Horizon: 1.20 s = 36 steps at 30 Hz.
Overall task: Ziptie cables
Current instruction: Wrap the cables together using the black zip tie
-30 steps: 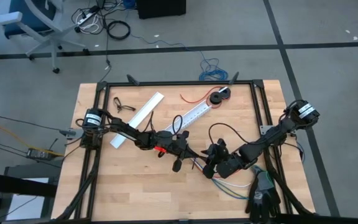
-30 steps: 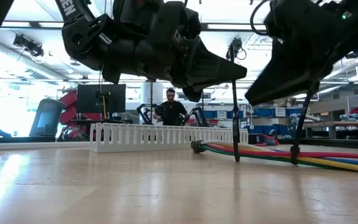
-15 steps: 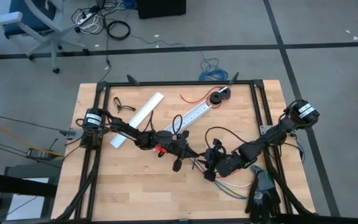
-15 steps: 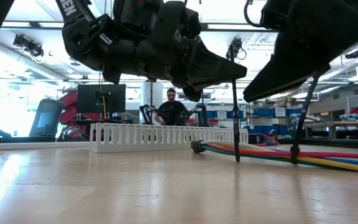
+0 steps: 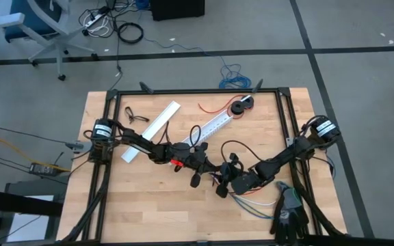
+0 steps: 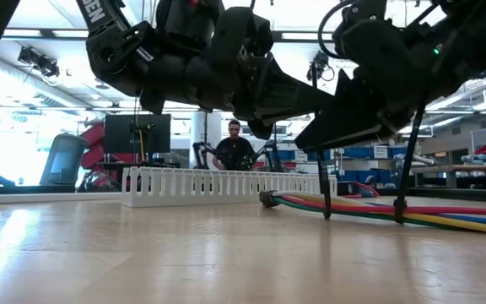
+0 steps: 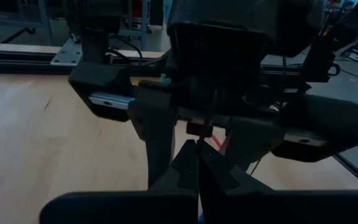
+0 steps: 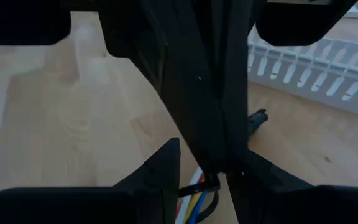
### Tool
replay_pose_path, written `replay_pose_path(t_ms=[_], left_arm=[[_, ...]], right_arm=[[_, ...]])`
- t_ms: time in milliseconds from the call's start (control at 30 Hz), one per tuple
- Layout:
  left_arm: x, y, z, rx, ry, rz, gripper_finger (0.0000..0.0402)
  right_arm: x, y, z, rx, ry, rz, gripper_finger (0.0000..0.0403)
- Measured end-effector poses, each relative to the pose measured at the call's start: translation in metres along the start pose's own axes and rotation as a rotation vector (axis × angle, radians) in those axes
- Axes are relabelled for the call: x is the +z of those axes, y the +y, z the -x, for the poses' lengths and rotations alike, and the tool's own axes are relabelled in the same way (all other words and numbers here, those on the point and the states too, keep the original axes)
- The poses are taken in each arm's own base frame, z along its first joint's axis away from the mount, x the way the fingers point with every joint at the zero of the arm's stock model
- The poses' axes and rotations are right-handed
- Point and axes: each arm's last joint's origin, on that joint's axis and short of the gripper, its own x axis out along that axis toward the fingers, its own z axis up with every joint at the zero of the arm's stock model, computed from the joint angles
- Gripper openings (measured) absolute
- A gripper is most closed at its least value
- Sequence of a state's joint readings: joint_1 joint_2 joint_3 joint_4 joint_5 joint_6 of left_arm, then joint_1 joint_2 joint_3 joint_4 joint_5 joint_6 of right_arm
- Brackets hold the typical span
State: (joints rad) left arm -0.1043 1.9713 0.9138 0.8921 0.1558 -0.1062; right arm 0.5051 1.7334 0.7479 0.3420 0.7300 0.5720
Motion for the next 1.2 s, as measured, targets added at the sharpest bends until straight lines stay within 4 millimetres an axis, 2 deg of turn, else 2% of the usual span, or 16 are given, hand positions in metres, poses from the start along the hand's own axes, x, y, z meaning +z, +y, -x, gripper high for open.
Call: replay_pose_path(t_ms=[167,400,800,1200], left_arm=[[-0.001,0.0,0.0,0.0,0.003,-0.001,0.0001],[-0.001,0.0,0.0,0.0,0.003,-0.001,0.0001],[0.0,0.005,0.001,0.009,-0.002,0.001,0.0001],[0.001,0.005,0.001,0.01,-0.005,0.001,0.0001]], right_arm=[[0.005,0.0,0.004,-0.003,-0.02,-0.004,0.0111],[0.001,0.0,0.006,-0.041,-0.014,-0.015,0.0104],[-0.005,0.004,0.012,-0.035,0.0,0.003,0.0006],[-0.001,0.001,0.008,-0.035,-0.005,-0.014,0.0001]])
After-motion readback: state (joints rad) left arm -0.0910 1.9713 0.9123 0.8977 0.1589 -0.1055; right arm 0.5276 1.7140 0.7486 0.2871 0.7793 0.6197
